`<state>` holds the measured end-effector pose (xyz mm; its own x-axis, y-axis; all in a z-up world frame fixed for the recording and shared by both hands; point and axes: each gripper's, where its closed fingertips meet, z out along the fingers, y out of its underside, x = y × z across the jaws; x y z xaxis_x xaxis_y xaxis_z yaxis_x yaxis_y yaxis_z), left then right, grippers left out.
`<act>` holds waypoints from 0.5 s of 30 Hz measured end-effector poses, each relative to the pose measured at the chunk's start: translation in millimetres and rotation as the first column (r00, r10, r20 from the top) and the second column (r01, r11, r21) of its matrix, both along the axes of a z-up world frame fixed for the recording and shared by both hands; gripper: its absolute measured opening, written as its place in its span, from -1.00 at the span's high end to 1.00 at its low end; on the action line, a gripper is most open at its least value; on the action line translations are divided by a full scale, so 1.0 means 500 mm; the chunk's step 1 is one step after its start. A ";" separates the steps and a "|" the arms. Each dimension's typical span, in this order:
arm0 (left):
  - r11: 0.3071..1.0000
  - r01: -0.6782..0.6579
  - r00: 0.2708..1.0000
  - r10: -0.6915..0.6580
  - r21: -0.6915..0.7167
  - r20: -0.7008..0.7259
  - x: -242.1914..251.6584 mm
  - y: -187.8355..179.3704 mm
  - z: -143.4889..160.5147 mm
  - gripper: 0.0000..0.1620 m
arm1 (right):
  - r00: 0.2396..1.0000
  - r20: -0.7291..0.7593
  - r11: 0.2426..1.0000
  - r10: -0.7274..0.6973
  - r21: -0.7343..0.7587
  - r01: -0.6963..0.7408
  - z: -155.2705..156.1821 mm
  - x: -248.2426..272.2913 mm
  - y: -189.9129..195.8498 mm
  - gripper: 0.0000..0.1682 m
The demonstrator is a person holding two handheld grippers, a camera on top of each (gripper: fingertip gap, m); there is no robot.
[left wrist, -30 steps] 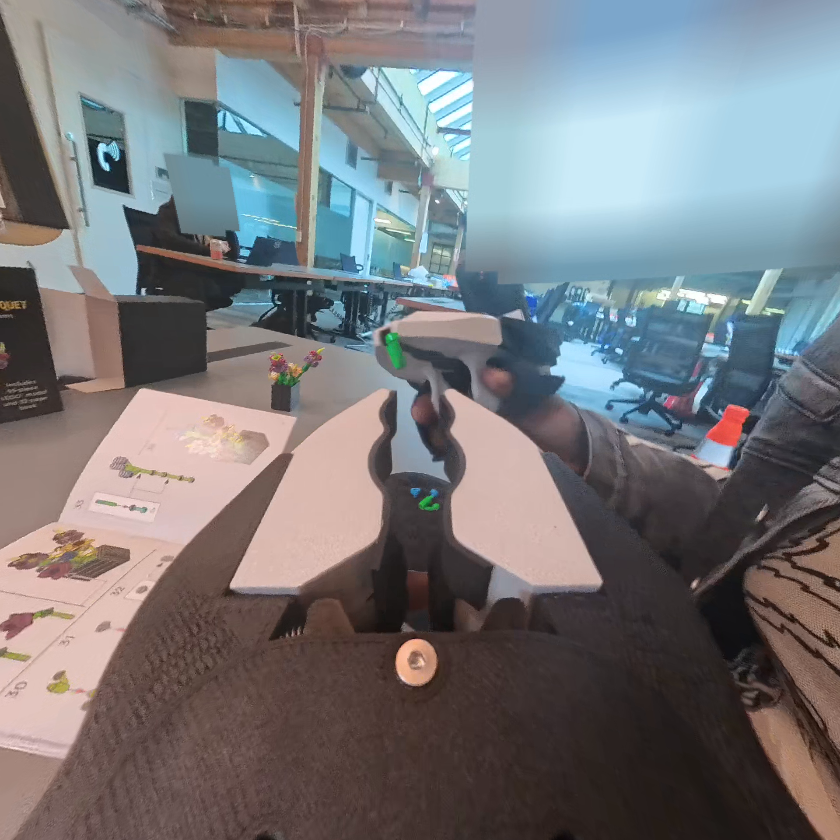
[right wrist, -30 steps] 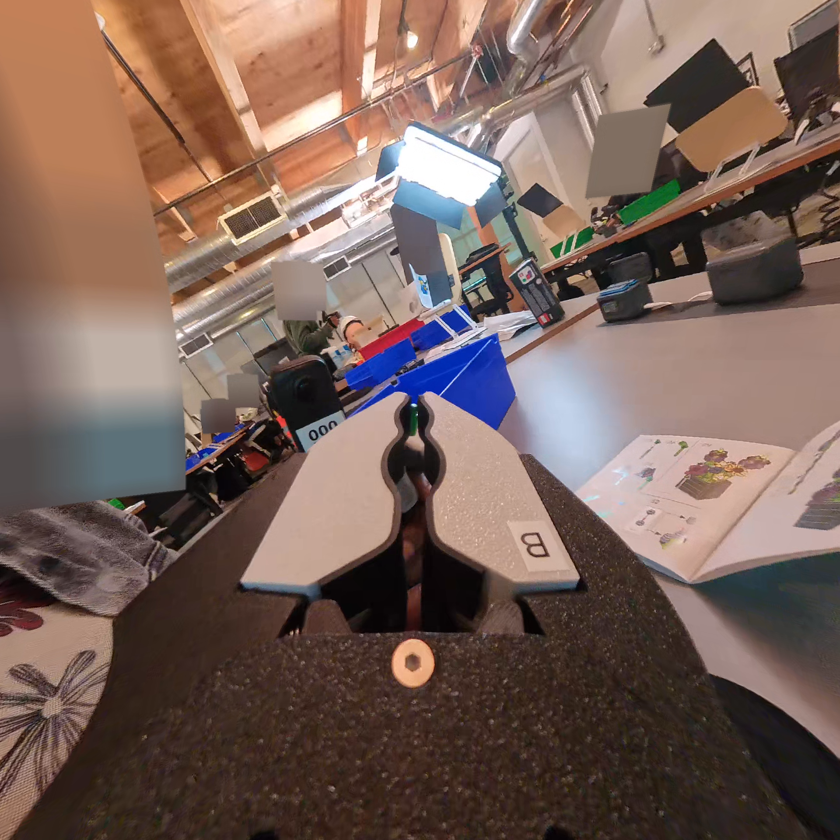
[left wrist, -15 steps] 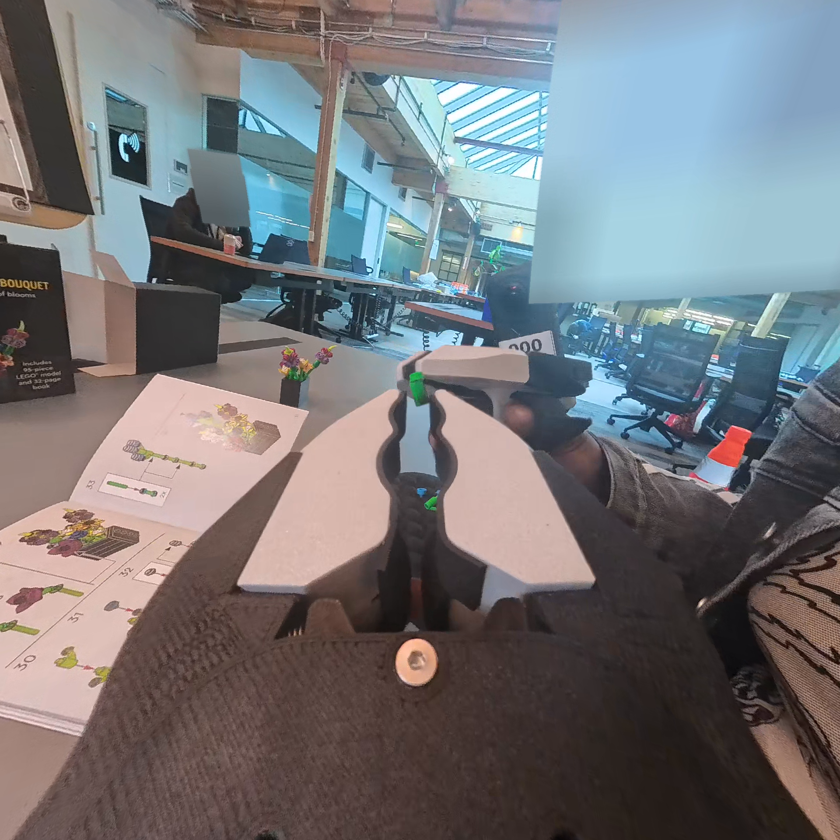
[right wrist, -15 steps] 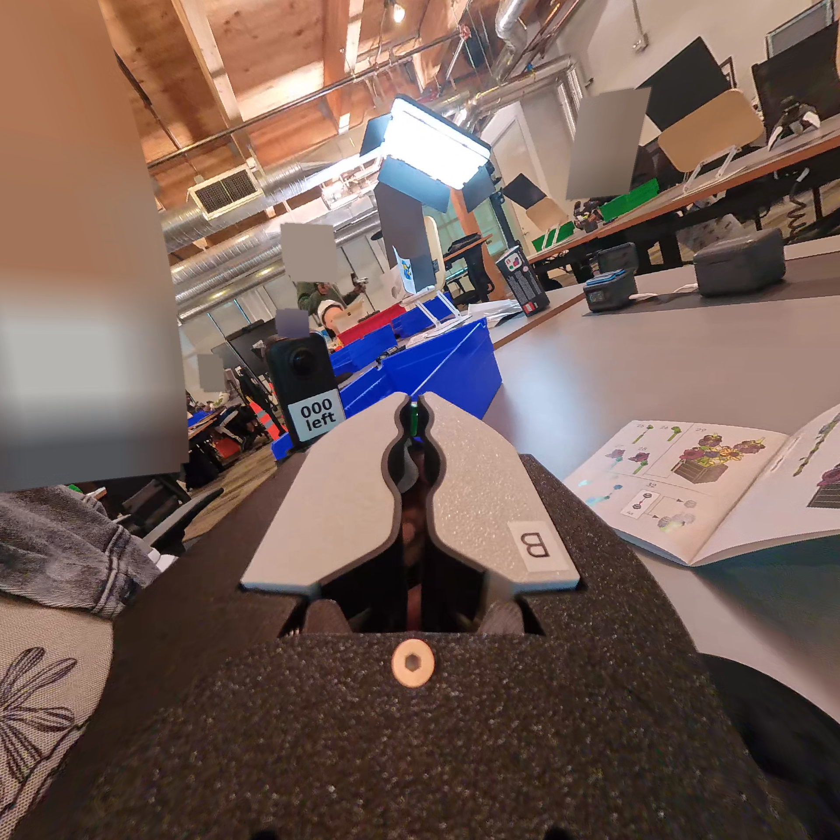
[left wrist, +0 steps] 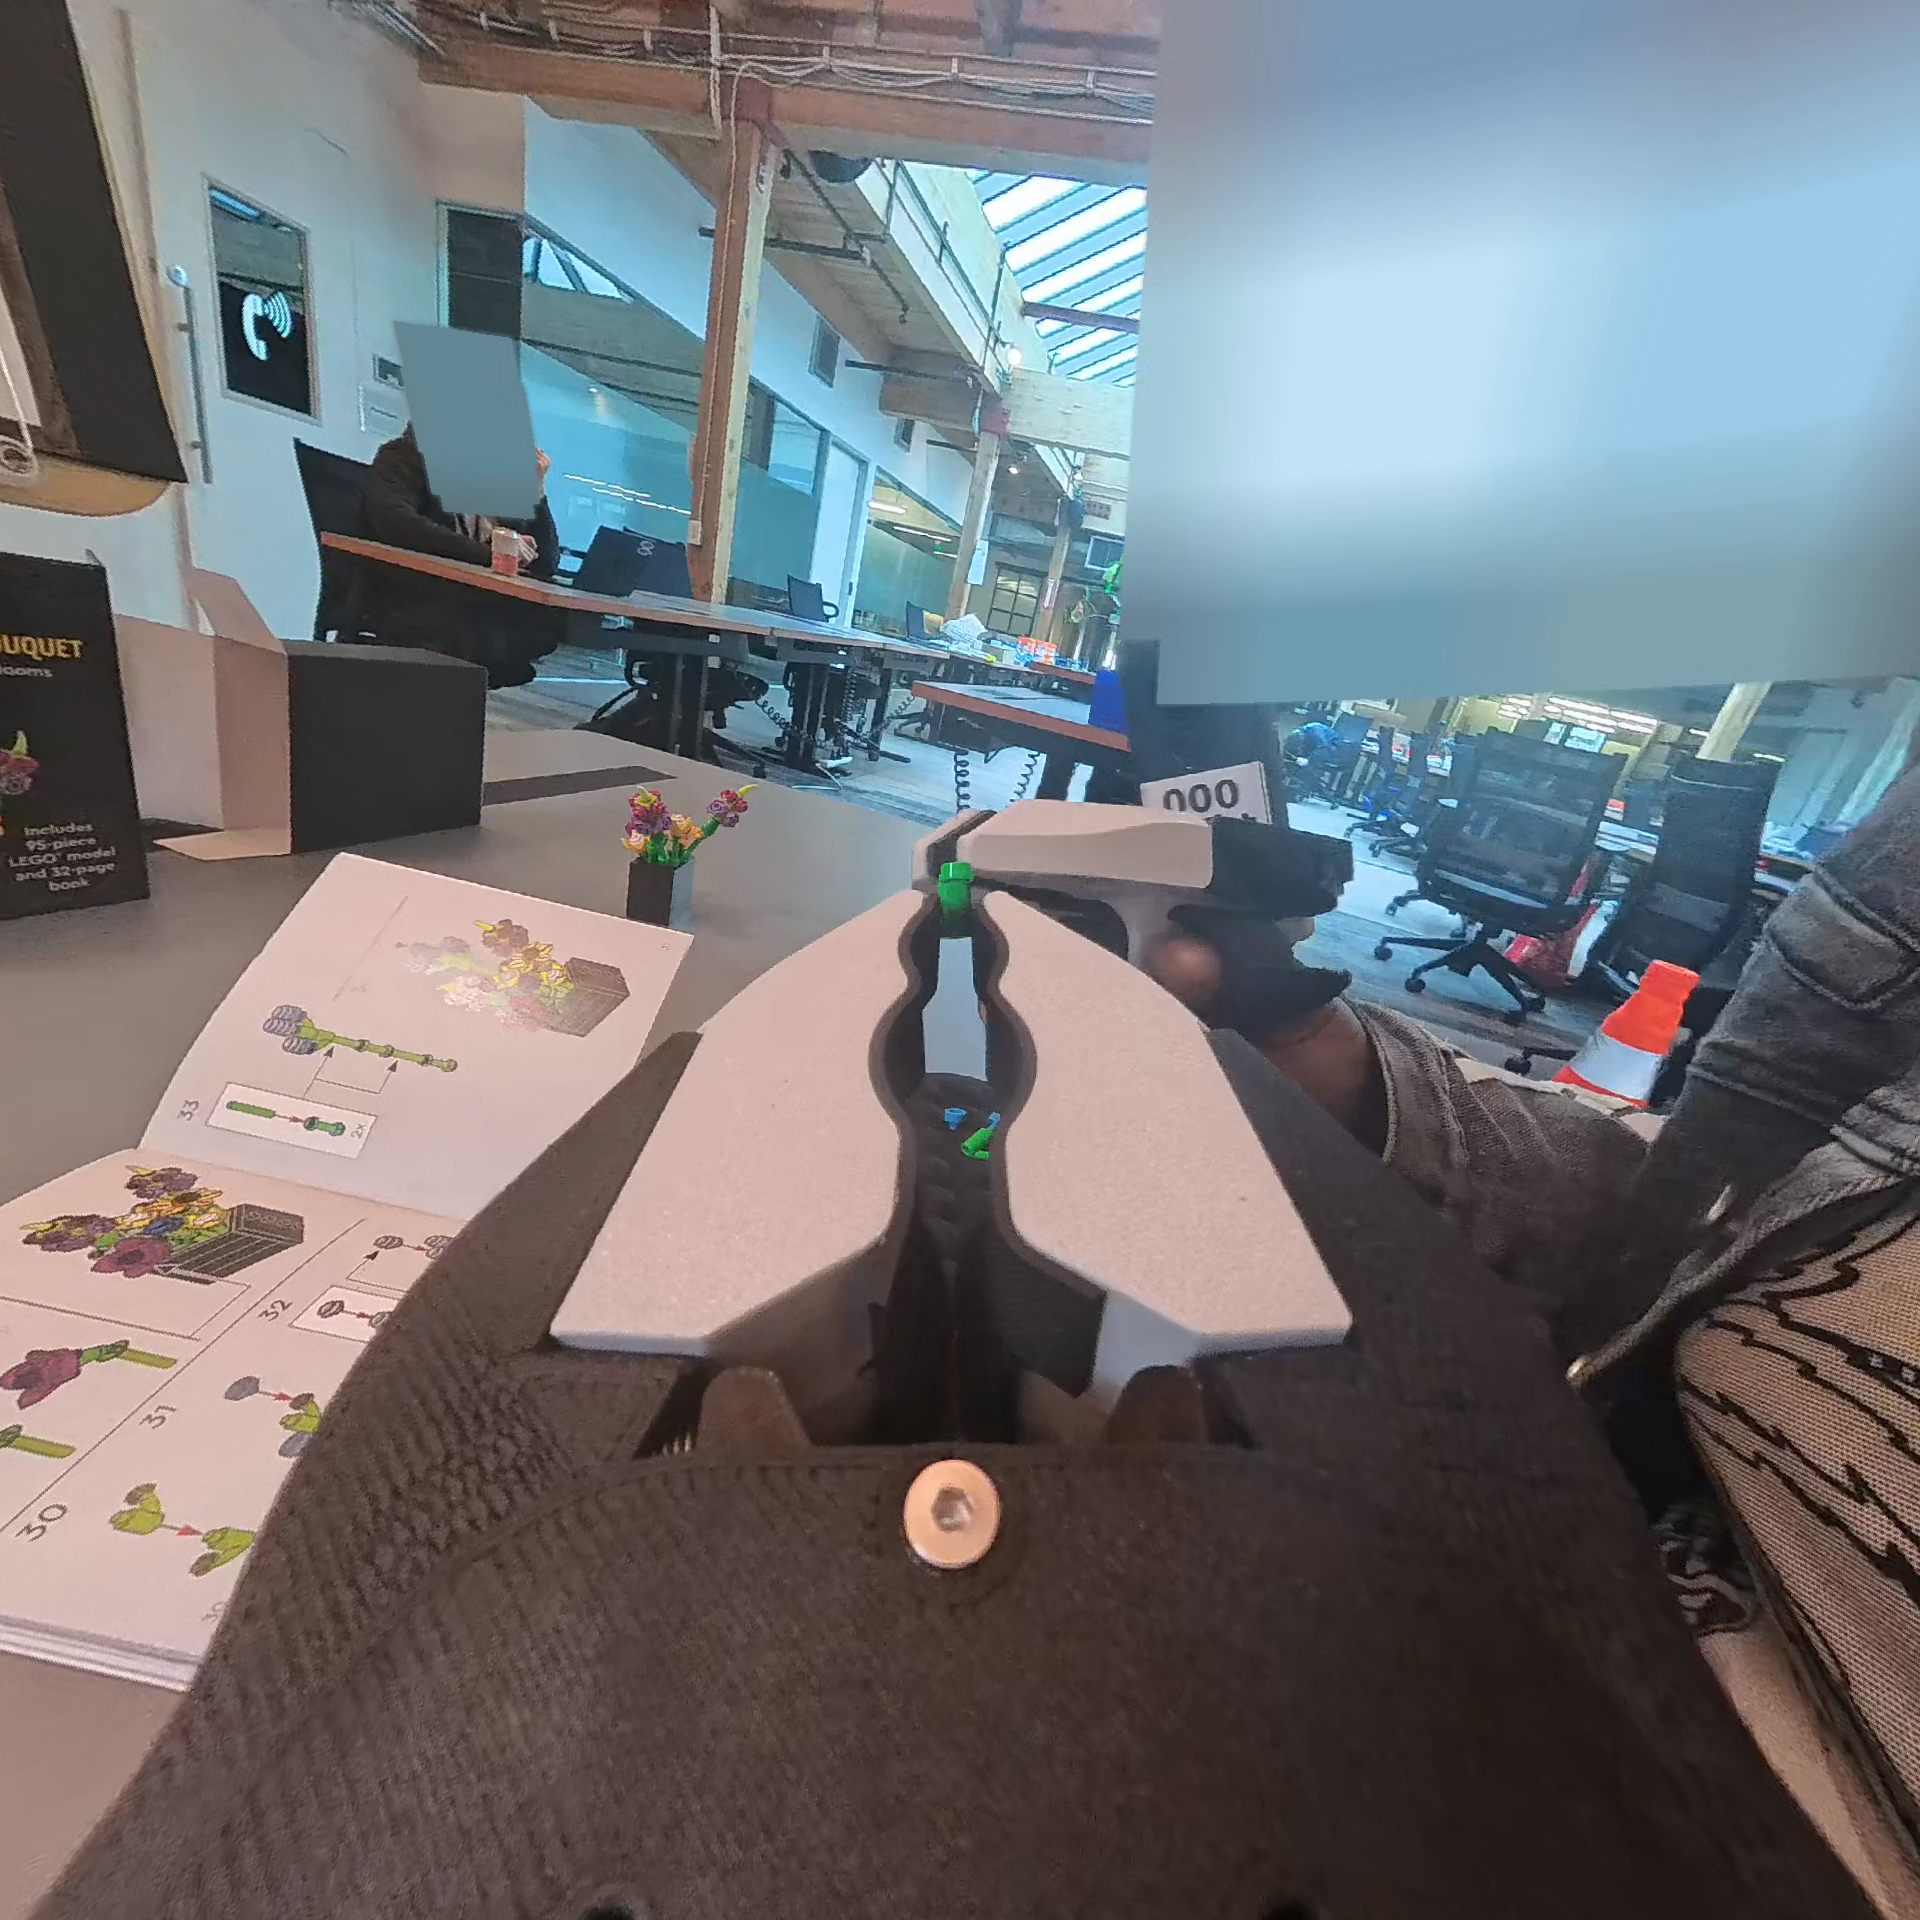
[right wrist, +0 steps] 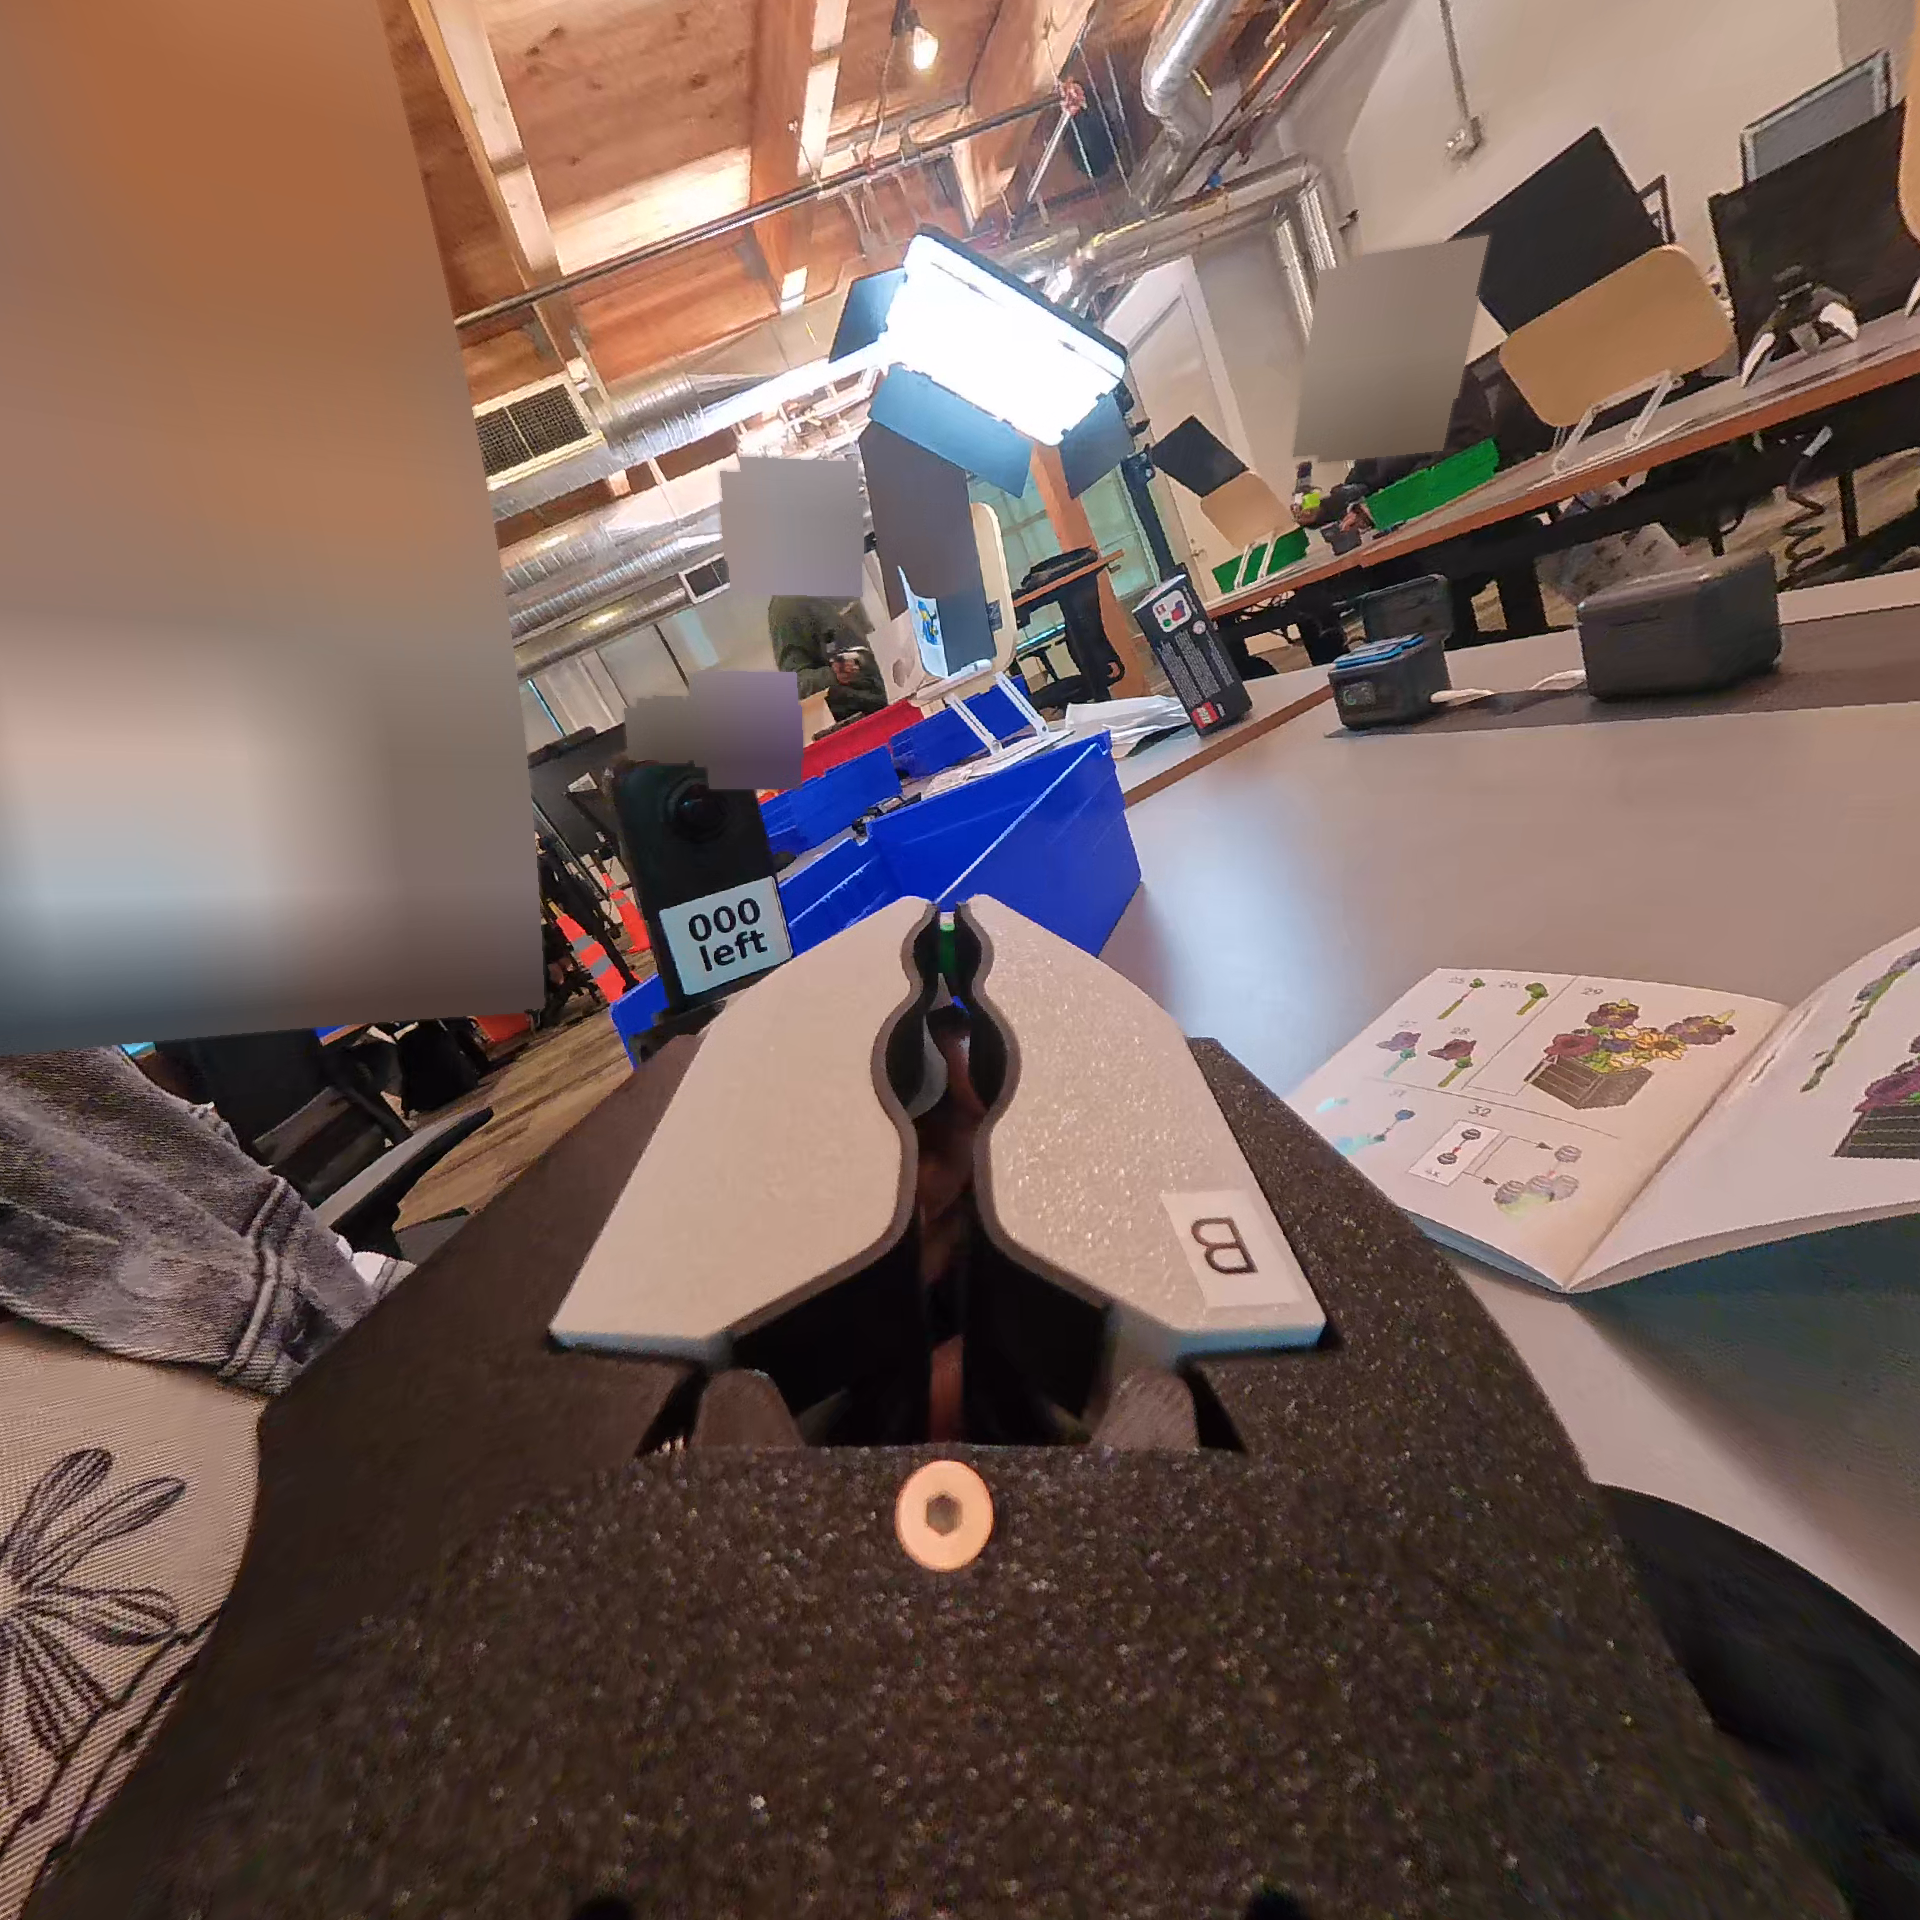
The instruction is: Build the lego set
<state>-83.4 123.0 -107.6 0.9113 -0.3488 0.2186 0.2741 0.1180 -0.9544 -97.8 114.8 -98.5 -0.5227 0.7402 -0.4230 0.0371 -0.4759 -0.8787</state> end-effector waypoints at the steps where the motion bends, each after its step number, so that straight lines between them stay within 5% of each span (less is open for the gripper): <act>1: 1.000 0.002 1.000 -0.002 0.006 -0.006 0.001 -0.002 0.001 0.93 | 1.000 0.000 1.000 0.012 -0.001 -0.012 0.001 0.002 -0.002 0.97; 7: 0.999 0.011 1.000 -0.013 0.051 0.024 -0.006 -0.016 0.013 0.93 | 1.000 0.019 0.992 -0.018 0.129 0.015 0.014 0.027 0.039 0.83; 15: 0.994 0.088 0.996 -0.086 0.059 -0.033 0.024 -0.025 0.013 0.93 | 0.967 0.062 0.882 -0.248 0.427 0.199 -0.048 0.062 0.169 0.82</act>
